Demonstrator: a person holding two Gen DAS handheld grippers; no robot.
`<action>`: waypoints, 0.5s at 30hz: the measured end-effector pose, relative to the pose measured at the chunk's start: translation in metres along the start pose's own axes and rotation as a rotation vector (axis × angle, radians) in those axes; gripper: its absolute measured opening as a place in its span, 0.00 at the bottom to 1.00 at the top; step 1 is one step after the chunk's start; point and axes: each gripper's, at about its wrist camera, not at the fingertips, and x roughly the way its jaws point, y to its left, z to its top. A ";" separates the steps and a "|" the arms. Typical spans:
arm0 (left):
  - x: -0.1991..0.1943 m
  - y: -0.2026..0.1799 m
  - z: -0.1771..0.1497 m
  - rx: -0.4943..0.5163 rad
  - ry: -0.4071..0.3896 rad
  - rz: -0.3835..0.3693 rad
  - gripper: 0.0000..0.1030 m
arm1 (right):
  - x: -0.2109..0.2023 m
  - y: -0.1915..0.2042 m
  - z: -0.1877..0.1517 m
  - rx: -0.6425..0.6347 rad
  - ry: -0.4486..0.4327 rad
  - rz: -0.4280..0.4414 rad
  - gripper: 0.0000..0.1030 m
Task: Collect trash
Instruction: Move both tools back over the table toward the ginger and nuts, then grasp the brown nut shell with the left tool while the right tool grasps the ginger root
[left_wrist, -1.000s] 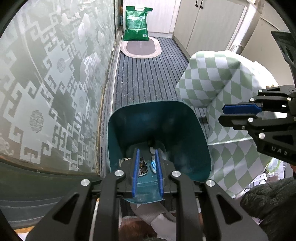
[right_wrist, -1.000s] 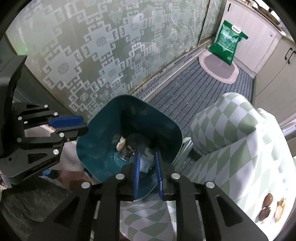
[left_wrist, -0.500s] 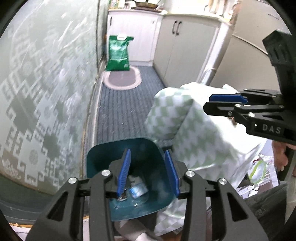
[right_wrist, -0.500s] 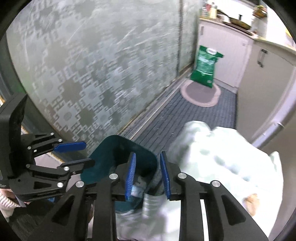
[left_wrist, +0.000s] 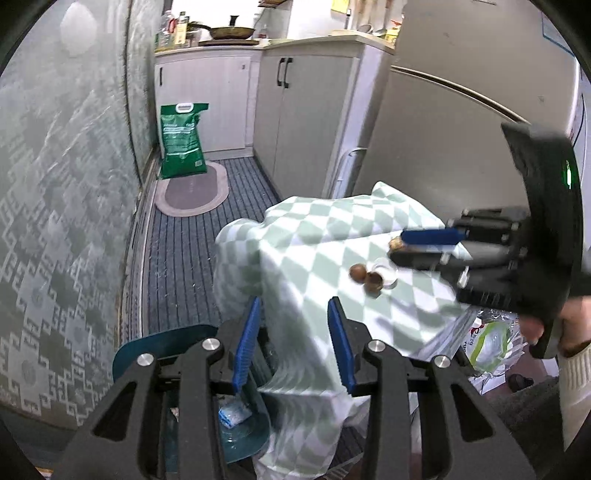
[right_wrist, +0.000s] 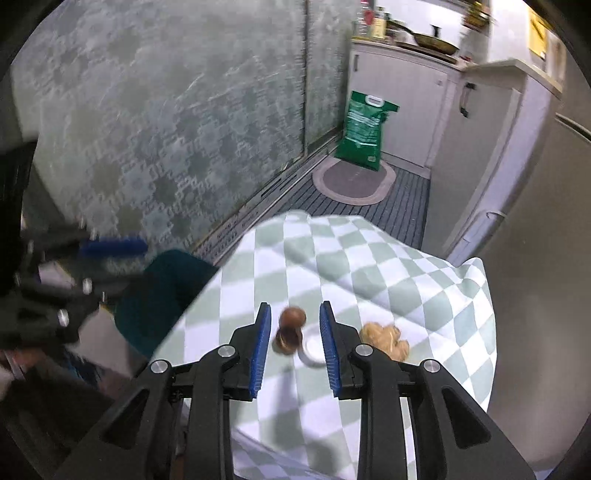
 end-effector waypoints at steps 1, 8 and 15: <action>0.001 -0.002 0.002 0.000 0.000 -0.001 0.37 | 0.003 0.002 -0.005 -0.025 0.014 -0.010 0.26; 0.009 -0.014 0.012 -0.012 0.013 -0.013 0.28 | 0.020 0.006 -0.018 -0.100 0.031 -0.011 0.23; 0.025 -0.025 0.012 -0.002 0.053 -0.040 0.25 | 0.024 0.007 -0.021 -0.123 0.037 -0.022 0.23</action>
